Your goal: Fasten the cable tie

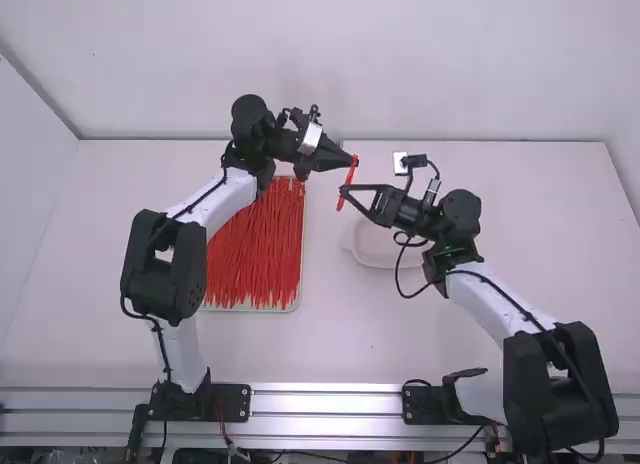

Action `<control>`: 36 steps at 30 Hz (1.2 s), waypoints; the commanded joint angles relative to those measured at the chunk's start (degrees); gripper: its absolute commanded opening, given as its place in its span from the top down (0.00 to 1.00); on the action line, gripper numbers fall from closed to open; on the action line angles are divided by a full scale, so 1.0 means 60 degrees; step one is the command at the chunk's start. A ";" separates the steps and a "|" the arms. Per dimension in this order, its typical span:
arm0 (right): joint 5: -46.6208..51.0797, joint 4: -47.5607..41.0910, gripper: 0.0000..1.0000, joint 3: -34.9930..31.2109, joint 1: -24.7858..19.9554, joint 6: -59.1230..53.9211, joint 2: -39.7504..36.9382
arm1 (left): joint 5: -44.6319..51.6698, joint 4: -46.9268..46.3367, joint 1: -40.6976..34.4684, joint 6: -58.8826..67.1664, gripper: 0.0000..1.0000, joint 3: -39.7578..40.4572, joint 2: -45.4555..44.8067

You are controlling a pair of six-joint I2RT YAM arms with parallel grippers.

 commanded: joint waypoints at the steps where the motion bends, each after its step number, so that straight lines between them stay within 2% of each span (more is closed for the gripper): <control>1: -0.0018 0.0058 1.00 0.0321 0.0106 0.0022 0.0004 | 0.0124 0.0240 -0.0007 -0.0058 0.98 -0.0025 0.0047; 8: -0.0025 0.0058 1.00 0.0321 0.0109 0.0022 0.0004 | 0.0131 0.1508 -0.0007 -0.1286 0.98 -0.0025 0.0047; 36: -0.0062 0.0095 1.00 0.0324 0.0000 0.0058 0.0004 | 0.0135 0.1162 0.0117 -0.1173 0.98 -0.0029 0.0047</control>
